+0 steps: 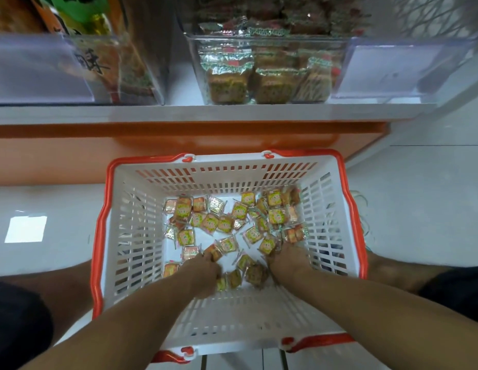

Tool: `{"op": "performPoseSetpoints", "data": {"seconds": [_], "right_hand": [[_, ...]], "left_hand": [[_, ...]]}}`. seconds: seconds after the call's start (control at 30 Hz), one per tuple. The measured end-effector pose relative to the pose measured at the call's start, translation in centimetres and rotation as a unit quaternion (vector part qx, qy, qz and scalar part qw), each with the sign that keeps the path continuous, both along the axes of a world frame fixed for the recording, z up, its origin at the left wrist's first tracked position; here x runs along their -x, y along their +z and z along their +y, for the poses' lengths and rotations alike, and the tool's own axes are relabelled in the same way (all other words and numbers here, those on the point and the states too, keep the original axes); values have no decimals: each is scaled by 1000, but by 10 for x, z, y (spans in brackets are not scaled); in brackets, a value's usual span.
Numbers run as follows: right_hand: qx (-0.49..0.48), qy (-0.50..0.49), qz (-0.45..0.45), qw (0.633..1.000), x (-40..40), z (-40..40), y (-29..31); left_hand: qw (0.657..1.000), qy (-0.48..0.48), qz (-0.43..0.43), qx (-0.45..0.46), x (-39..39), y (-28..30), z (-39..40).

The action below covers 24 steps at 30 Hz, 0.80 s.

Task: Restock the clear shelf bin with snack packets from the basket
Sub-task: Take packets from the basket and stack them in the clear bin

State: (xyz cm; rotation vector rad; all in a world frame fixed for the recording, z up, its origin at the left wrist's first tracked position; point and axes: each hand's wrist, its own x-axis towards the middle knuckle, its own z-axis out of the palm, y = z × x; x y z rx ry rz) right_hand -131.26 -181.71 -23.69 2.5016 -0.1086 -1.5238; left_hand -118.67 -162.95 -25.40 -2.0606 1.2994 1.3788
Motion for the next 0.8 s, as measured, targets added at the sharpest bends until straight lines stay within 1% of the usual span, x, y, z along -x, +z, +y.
{"op": "performPoseSetpoints", "data": {"seconds": [0.07,0.2,0.33,0.43,0.57,0.63,0.7,0.8], "right_hand": [[-22,-12,2,1000,-4,-6,2],[-50,13,14,999,-8,-15,7],[-49,-1,37,998,-13,-11,8],[-70,2,25,997,-23,-11,20],[-136,-23,-21,990,-48,-22,65],[-158,-54,-34,985,-63,-28,95],[-184,-99,-66,976,-80,-36,129],[-257,-132,-121,950,-107,-53,193]], "left_hand": [[1000,12,12,-3,0,-2,-1],[998,59,33,3,-3,-5,-1],[981,182,53,47,-8,1,-5],[947,298,90,74,-16,10,-4],[894,416,132,99,-37,38,-7],[872,449,161,109,-49,60,-14],[857,467,174,130,-62,86,-21],[817,495,233,181,-80,138,-36]]}}
